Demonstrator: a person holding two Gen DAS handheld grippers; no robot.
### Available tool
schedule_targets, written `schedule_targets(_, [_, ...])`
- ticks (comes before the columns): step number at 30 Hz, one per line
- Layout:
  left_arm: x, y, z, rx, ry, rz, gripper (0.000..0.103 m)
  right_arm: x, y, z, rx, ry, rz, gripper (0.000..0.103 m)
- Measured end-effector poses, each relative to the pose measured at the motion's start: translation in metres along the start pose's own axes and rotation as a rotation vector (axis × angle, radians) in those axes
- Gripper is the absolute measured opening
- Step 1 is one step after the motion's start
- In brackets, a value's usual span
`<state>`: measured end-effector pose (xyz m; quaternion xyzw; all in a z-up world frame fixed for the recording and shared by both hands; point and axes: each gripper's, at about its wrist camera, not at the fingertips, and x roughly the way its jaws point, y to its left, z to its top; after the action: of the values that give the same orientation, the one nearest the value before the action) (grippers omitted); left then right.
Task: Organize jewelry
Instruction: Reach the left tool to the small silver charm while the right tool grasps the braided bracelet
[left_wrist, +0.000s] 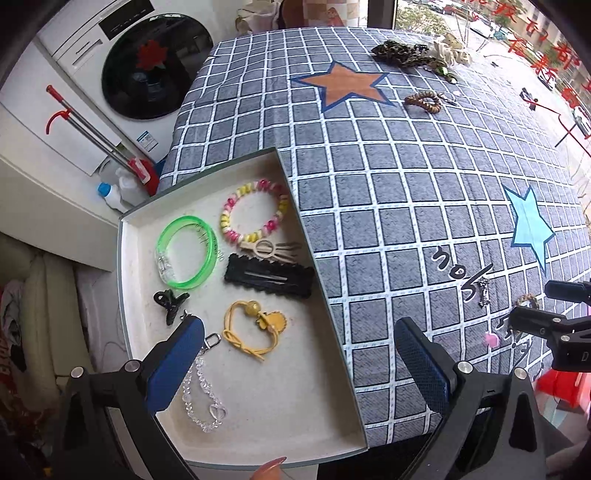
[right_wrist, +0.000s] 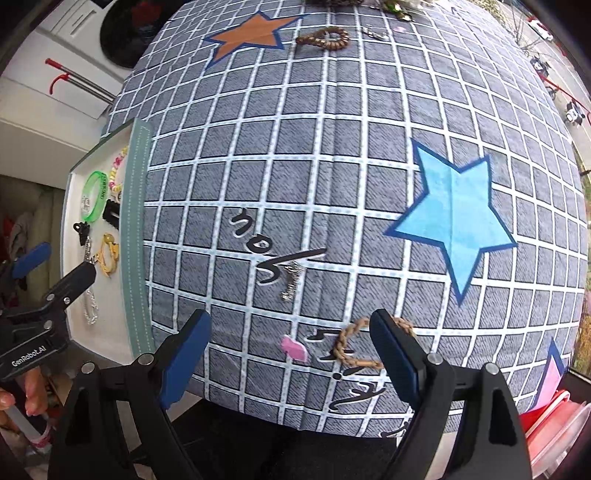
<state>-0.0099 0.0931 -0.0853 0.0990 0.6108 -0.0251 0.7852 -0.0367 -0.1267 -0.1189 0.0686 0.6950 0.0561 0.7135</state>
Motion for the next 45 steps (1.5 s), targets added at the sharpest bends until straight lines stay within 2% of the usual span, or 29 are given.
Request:
schedule_targets(7, [0.006, -0.048, 0.016, 0.081, 0.009, -0.053, 0.103, -0.004, -0.067, -0.03, 0.147, 0.014, -0.056, 0.089])
schedule_targets(11, [0.015, -0.072, 0.02, 0.128, 0.033, -0.081, 0.103, -0.004, -0.086, -0.042, 0.184, 0.018, -0.064, 0.089])
schedule_targets(15, [0.027, -0.094, 0.02, 0.165, 0.072, -0.127, 0.103, -0.002, -0.094, -0.052, 0.165, 0.016, -0.071, 0.089])
schedule_targets(23, [0.048, -0.127, 0.018, 0.203, 0.109, -0.164, 0.103, 0.011, -0.088, -0.073, 0.078, 0.002, -0.088, 0.089])
schedule_targets(28, [0.06, -0.138, 0.015, 0.21, 0.12, -0.162, 0.103, 0.028, -0.083, -0.089, 0.042, -0.007, -0.105, 0.089])
schedule_targets(34, [0.075, -0.143, 0.009, 0.205, 0.13, -0.123, 0.103, 0.041, -0.08, -0.101, -0.004, -0.034, -0.139, 0.09])
schedule_targets(38, [0.081, -0.143, 0.004, 0.201, 0.131, -0.097, 0.103, 0.056, -0.057, -0.098, -0.033, -0.057, -0.176, 0.09])
schedule_targets(43, [0.089, -0.142, 0.006, 0.198, 0.121, -0.102, 0.103, 0.072, -0.028, -0.082, -0.071, -0.085, -0.2, 0.09])
schedule_targets(45, [0.088, -0.145, 0.009, 0.199, 0.117, -0.114, 0.1, 0.073, -0.023, -0.078, -0.093, -0.097, -0.204, 0.09])
